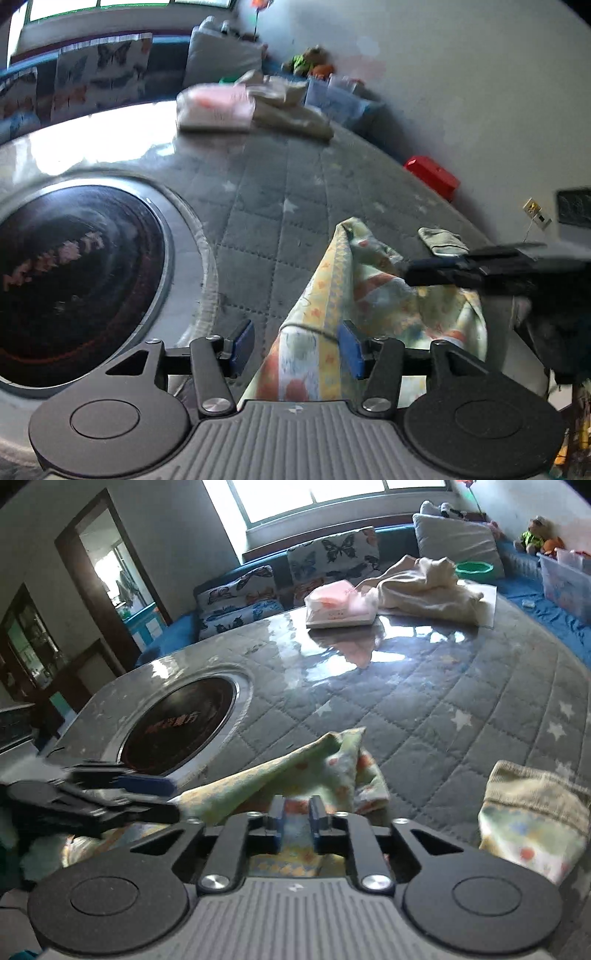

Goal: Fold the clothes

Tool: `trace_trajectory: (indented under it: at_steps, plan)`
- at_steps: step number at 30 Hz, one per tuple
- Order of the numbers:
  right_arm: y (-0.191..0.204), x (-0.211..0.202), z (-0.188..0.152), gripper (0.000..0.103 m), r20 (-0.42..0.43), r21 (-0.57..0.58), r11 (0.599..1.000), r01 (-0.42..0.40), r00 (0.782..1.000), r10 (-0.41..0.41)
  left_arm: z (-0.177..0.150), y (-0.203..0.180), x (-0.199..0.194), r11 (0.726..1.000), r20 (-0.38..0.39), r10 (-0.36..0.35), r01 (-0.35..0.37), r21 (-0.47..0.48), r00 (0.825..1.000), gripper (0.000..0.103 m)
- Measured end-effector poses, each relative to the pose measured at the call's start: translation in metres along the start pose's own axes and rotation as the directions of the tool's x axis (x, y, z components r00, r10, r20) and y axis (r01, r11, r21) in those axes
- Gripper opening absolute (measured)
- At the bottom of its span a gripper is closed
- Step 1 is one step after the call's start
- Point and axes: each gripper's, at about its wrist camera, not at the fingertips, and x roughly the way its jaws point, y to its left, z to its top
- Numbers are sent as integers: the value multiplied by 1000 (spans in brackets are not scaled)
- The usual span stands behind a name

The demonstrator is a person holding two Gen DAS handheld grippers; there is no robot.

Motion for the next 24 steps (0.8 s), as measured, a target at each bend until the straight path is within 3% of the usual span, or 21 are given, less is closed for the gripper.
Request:
trace_trajectory:
  at_steps: [1, 2, 4, 7, 9, 12, 14, 16, 19, 24]
  plan:
    - [1, 0, -3, 37, -4, 1, 1000, -8, 1000, 8, 1, 2, 5, 1000, -14, -7, 7, -16, 1000, 51]
    - [2, -1, -6, 37, -8, -3, 1000, -13, 1000, 12, 1, 2, 8, 1000, -19, -16, 16, -23, 1000, 30]
    - [3, -1, -13, 39, -16, -4, 1000, -8, 1000, 8, 0, -1, 9, 999, -8, -32, 32, -7, 999, 22]
    - [-4, -4, -19, 39, -8, 37, 999, 0, 1000, 0, -7, -21, -7, 993, 53, -42, 35, 113, 998, 14]
    - [-11, -10, -22, 39, 17, 85, 996, 3, 1000, -4, -18, -40, -25, 969, 110, -66, 38, 243, 992, 14]
    - [-22, -22, -24, 39, 68, 157, 988, 9, 997, -20, -40, -70, -47, 897, 166, -116, 31, 442, 979, 14]
    - [-27, -32, -24, 40, 99, 183, 983, 33, 994, -52, -57, -86, -52, 838, 154, -147, 40, 545, 977, 14]
    - [-33, -44, -22, 41, 137, 212, 974, 78, 985, -109, -73, -95, -51, 797, 129, -174, 62, 601, 976, 16]
    - [-36, -59, -18, 44, 187, 215, 966, 143, 965, -184, -87, -99, -44, 791, 90, -188, 97, 604, 978, 22]
    - [-21, -59, -11, 43, 220, 123, 981, 152, 959, -176, -94, -104, -39, 796, 59, -212, 137, 589, 976, 39]
